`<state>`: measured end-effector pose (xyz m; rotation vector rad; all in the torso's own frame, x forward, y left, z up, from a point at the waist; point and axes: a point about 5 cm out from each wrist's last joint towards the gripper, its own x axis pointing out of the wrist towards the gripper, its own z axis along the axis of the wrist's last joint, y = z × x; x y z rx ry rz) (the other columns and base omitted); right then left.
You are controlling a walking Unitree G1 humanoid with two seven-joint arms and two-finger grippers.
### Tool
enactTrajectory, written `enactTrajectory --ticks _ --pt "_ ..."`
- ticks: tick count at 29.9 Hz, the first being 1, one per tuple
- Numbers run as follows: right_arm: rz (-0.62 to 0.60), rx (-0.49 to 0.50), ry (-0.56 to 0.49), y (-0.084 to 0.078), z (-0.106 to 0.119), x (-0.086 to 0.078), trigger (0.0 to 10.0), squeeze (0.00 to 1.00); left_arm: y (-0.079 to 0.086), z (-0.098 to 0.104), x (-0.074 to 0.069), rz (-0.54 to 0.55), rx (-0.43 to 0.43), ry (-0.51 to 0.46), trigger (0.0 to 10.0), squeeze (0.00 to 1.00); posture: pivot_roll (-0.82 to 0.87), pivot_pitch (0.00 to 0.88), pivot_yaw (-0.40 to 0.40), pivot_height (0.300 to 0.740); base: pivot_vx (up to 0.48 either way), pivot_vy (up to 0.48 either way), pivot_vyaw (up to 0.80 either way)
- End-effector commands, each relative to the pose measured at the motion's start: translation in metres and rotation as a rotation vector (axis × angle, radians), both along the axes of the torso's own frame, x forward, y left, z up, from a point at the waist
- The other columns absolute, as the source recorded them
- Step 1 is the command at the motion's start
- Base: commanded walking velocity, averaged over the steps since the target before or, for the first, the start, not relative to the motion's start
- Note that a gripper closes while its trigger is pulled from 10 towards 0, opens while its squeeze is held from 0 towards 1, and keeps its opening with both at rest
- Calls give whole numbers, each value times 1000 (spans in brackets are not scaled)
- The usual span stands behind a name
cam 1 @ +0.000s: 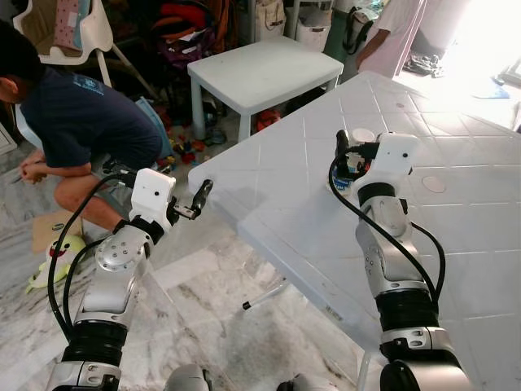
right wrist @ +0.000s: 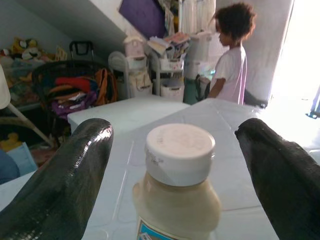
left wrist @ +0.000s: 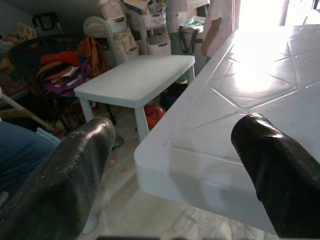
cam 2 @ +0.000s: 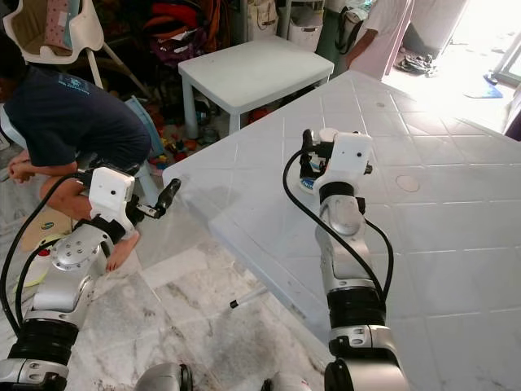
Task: Restocking fridge
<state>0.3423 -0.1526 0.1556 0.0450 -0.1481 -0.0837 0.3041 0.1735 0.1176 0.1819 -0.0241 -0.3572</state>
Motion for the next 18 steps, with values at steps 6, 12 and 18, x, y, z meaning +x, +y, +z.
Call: enactTrajectory --ticks 6,12,18 --pt "3 21 8 1 2 8 10000 0 4 2 -3 -6 3 5 10000 0 27 82 -26 740 0 0 0" --pt "6 13 12 0 6 17 10000 0 4 3 -3 -8 7 8 10000 0 32 87 -25 740 0 0 0" --pt "-2 -3 -3 -3 12 24 0 0 4 3 -4 -10 8 14 10000 0 37 95 -22 740 0 0 0"
